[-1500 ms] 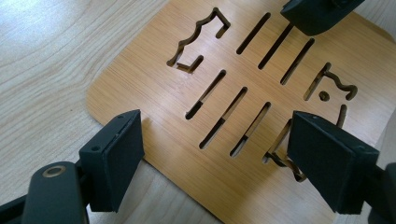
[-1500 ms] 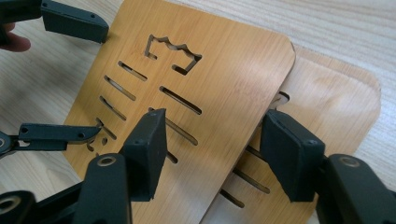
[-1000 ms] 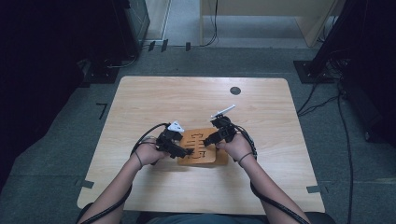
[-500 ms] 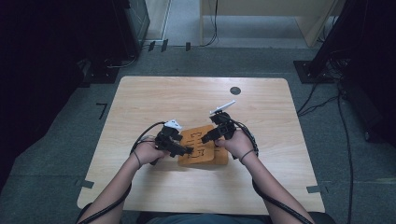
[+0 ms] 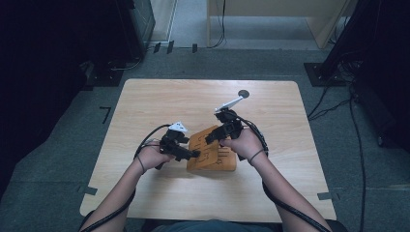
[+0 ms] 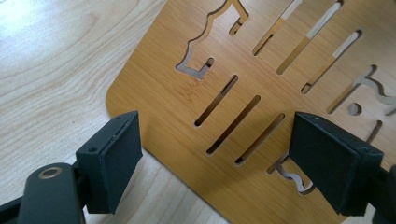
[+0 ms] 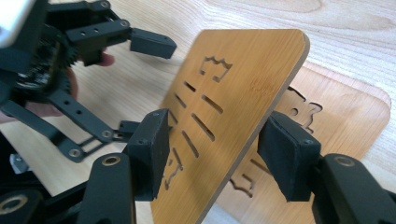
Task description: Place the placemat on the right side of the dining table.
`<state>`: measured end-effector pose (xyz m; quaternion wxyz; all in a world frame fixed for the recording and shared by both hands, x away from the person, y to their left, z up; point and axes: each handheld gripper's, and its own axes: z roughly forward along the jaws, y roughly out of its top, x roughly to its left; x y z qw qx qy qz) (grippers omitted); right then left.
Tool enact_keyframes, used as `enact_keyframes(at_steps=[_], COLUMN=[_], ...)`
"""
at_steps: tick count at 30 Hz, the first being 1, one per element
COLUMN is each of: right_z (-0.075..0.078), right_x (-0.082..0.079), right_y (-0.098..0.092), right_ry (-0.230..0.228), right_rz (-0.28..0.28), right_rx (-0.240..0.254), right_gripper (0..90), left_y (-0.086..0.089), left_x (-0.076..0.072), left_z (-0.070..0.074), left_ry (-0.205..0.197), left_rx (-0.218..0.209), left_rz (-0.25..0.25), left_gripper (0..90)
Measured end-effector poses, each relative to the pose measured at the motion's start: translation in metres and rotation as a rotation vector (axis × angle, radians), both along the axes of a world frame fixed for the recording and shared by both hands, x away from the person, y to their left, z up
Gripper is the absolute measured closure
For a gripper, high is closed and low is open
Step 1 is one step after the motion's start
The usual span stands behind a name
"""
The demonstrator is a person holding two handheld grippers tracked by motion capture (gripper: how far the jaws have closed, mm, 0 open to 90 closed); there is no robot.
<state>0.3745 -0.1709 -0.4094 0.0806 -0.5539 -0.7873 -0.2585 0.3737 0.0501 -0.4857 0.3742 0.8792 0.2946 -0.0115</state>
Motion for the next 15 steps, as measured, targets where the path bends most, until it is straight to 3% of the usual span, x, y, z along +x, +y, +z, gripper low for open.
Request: enact_keyframes(at_steps=[9,15], right_z=[0.021,0.028], right_x=[0.000,0.001], right_y=[0.010,0.022], right_ry=[-0.009,0.006], right_rz=[0.028,0.029], right_rx=[-0.032,-0.093], right_gripper=[45.9,46.1], left_y=[-0.004,-0.006], left_x=[-0.002,-0.003], left_z=[0.004,0.004], left_ry=[0.000,-0.004], left_rx=[-0.021,-0.018], left_rz=[-0.009,-0.018], left_gripper=[16.3,16.3])
